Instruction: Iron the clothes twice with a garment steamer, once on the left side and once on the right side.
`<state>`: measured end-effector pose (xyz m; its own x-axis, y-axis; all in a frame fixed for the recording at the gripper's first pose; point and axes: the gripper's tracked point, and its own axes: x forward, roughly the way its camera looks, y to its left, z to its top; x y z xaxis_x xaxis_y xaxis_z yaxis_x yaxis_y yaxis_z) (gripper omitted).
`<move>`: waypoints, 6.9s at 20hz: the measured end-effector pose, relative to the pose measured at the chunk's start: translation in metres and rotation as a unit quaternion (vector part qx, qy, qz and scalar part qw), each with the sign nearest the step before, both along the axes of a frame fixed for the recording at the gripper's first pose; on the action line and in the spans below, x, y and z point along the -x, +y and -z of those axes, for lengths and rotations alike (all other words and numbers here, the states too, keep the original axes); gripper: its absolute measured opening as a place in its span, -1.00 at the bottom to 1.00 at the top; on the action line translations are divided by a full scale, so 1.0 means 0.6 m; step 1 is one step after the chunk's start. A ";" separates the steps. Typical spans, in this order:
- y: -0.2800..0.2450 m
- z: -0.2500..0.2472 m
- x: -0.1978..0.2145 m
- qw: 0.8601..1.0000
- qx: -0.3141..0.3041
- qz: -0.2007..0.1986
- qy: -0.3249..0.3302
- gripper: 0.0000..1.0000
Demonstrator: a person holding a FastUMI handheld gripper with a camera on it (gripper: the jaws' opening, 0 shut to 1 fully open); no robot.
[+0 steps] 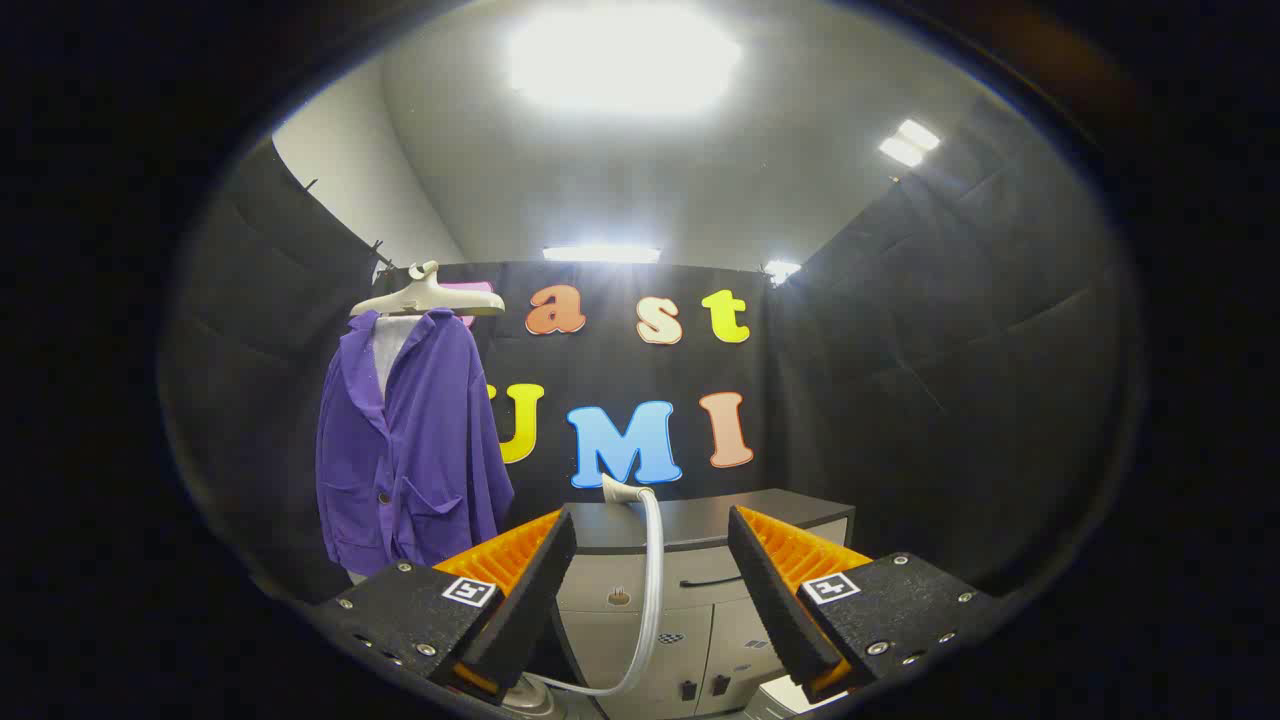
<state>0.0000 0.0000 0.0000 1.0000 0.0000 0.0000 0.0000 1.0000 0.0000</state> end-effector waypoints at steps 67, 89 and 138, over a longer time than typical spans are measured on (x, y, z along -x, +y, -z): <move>0.005 0.065 -0.767 0.963 -0.119 -0.126 0.207 0.87; 0.063 0.336 -0.815 0.841 -0.177 -0.161 0.485 0.62; 0.326 -0.158 -0.373 0.969 -0.102 -0.225 0.019 -0.25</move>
